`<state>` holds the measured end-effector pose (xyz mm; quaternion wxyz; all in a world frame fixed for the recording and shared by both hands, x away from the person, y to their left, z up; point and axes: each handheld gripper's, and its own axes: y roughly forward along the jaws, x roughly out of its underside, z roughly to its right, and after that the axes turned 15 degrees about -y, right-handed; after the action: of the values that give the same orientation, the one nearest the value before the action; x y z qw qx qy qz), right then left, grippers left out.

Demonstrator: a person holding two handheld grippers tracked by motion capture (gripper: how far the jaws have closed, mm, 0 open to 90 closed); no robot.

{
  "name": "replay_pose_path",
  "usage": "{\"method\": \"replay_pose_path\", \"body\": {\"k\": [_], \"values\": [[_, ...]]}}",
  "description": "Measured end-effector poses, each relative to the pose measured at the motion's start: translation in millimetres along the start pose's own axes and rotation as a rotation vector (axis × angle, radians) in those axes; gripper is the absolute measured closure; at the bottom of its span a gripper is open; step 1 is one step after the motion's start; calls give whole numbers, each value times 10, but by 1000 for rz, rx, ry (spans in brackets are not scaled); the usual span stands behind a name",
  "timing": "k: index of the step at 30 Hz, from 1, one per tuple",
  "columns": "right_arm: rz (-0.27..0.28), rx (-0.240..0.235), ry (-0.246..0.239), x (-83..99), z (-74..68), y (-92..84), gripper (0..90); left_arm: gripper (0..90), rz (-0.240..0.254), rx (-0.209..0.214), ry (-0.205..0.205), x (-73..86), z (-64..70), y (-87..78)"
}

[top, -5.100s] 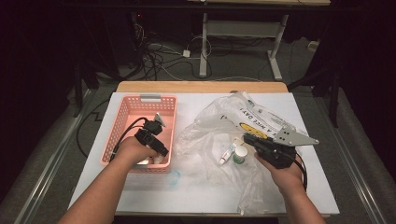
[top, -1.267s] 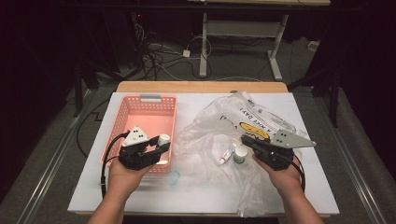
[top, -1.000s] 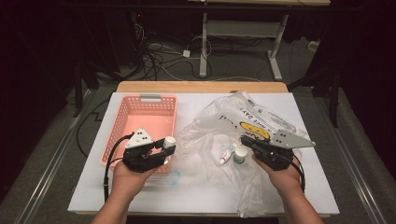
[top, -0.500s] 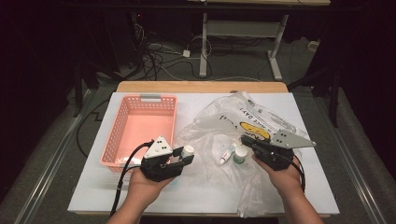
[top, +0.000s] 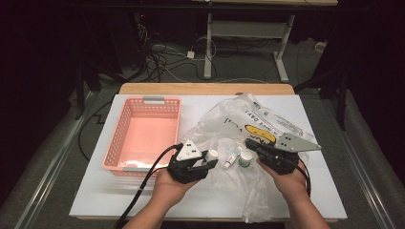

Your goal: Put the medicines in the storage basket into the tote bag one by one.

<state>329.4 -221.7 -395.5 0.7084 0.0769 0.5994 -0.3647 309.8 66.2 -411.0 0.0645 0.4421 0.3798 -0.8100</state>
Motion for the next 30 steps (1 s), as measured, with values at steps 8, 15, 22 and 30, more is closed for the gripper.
{"method": "replay_pose_path", "body": {"k": [8,15,22,30], "values": [[11,5,1,-19,7,-7,900,579,-14,-23,9,-3,5,317],[24,14,8,-35,38,-6,900,578,-8,-48,2,-44,-34,584],[29,22,12,-38,67,-9,900,577,-12,-90,-4,-154,-71,845],[30,23,12,-36,74,-4,900,577,-6,-128,-21,-202,-123,1149]]}}
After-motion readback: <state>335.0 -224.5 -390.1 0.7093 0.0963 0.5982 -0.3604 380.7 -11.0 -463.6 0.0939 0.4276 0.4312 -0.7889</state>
